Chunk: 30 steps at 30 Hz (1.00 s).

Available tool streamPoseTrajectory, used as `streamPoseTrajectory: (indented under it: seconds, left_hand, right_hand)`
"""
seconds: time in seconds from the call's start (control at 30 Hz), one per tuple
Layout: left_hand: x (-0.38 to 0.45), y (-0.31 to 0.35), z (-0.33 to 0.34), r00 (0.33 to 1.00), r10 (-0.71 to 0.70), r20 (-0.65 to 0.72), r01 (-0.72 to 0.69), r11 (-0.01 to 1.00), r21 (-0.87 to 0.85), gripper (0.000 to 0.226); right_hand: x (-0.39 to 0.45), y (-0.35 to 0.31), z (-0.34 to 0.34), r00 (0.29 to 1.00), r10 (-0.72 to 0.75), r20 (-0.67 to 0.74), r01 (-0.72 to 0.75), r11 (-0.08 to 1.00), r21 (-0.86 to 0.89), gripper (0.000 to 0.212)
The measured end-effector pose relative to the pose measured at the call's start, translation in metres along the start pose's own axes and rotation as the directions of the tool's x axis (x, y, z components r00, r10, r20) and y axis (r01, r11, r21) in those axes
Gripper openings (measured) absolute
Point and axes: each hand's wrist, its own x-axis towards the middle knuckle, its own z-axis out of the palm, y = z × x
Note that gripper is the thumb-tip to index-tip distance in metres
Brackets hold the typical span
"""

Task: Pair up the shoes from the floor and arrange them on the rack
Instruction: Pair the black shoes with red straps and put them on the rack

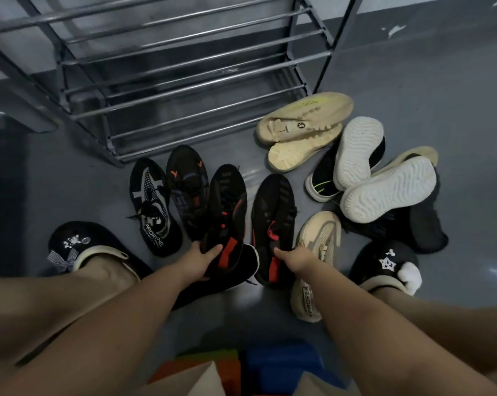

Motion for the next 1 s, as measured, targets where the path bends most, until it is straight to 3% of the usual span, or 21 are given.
streamPoseTrajectory:
  seconds: [0.2, 0.5, 0.63, 0.87, 1.0]
  left_hand:
    - [0.000, -0.003, -0.007, 0.998, -0.013, 0.061, 0.011, 0.999, 0.031, 0.059]
    - [-0.009, 0.007, -0.005, 0.992, -0.037, 0.120, 0.051, 0.992, -0.116, 0.045]
    - [-0.016, 0.012, -0.005, 0.987, -0.023, 0.158, 0.060, 0.970, -0.235, 0.037]
    - [-0.038, 0.019, 0.000, 0.973, 0.008, 0.230, 0.078, 0.928, -0.363, 0.029]
    - [-0.047, 0.025, 0.003, 0.971, 0.030, 0.235, 0.063, 0.923, -0.379, 0.033]
  right_hand:
    - [-0.004, 0.006, 0.003, 0.999, -0.001, 0.037, -0.004, 0.990, 0.138, 0.059]
    - [-0.014, 0.007, -0.010, 0.998, -0.063, -0.027, 0.069, 0.942, 0.328, 0.064]
    - [-0.019, 0.006, -0.019, 0.995, -0.098, -0.008, 0.091, 0.891, 0.445, 0.051]
    - [-0.035, 0.000, -0.038, 0.962, -0.182, -0.205, 0.251, 0.885, 0.392, 0.048]
    - [-0.050, -0.006, -0.047, 0.966, -0.193, -0.170, 0.256, 0.783, 0.567, 0.046]
